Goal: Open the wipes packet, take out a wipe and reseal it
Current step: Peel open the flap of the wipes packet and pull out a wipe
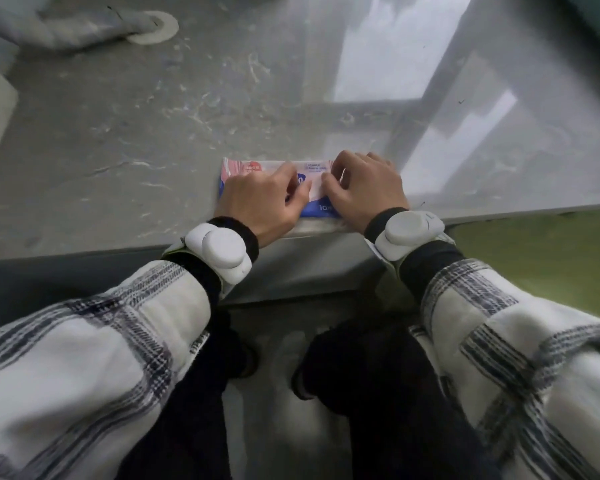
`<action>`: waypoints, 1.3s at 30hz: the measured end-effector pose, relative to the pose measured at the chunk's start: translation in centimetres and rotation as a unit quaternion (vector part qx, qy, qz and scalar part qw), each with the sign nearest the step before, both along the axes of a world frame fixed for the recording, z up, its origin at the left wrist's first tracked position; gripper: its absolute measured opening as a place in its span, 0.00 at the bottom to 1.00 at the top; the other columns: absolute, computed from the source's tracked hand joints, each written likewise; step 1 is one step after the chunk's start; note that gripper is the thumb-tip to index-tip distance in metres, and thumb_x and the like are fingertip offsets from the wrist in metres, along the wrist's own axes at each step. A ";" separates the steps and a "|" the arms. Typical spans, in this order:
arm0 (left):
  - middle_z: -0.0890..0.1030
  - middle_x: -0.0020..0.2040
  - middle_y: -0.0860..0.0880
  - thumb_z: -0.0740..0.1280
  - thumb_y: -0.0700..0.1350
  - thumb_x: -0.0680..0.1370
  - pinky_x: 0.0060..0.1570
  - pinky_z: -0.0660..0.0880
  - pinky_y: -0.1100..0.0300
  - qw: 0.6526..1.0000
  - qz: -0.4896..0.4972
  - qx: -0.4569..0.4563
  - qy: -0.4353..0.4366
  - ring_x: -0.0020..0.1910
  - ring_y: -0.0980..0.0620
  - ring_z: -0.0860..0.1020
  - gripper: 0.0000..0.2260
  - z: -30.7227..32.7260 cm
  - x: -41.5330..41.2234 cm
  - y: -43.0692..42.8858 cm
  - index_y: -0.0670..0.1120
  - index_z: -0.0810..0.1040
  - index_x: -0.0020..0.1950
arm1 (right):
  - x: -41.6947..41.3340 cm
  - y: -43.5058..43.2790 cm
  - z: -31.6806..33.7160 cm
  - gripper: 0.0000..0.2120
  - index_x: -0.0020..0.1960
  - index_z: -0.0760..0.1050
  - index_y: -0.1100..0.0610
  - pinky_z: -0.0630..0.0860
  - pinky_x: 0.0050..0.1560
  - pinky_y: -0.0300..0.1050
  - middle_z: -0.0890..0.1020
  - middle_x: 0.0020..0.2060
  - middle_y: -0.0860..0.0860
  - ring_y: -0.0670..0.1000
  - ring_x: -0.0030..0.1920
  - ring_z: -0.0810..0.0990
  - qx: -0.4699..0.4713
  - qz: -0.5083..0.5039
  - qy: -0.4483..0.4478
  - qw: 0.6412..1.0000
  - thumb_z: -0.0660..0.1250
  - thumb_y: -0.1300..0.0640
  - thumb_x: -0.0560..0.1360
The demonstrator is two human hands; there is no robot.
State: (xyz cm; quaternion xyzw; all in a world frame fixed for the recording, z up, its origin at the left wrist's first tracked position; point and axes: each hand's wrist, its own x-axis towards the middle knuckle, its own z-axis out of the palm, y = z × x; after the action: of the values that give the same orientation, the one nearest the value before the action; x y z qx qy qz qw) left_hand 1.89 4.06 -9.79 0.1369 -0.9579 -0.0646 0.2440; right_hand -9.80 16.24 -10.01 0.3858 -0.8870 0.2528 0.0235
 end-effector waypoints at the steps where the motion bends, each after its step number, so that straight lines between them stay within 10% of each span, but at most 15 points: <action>1: 0.69 0.26 0.50 0.64 0.50 0.75 0.33 0.69 0.54 1.000 0.002 -0.002 0.002 0.27 0.43 0.73 0.10 0.0 0.0 0.0 0.46 0.75 0.37 | -0.1 -0.1 0.0 0.10 0.40 0.72 0.54 0.65 0.49 0.48 0.77 0.36 0.49 0.55 0.43 0.72 0.000 -0.002 0.000 1.000 0.60 0.48 0.72; 23: 0.77 0.28 0.42 0.62 0.43 0.74 0.25 0.65 0.55 1.000 0.019 0.003 0.006 0.26 0.40 0.74 0.05 0.3 -0.3 0.0 0.43 0.72 0.39 | 0.4 -0.1 0.8 0.09 0.51 0.71 0.52 0.70 0.53 0.55 0.82 0.40 0.53 0.57 0.45 0.75 0.008 -0.002 -0.012 1.000 0.57 0.51 0.75; 39: 0.77 0.35 0.43 0.60 0.44 0.71 0.37 0.66 0.52 0.998 0.040 0.026 0.031 0.36 0.42 0.74 0.06 -0.5 -0.4 -0.6 0.43 0.73 0.36 | 0.2 -0.1 0.8 0.16 0.64 0.72 0.48 0.68 0.58 0.54 0.81 0.49 0.55 0.59 0.53 0.74 0.056 0.013 -0.013 0.998 0.57 0.50 0.77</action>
State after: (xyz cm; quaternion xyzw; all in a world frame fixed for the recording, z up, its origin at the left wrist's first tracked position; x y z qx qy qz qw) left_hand 1.47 3.41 -10.28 0.1798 -0.9416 -0.0837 0.2720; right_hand -9.60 16.18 -9.18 0.3948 -0.8947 0.2085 -0.0130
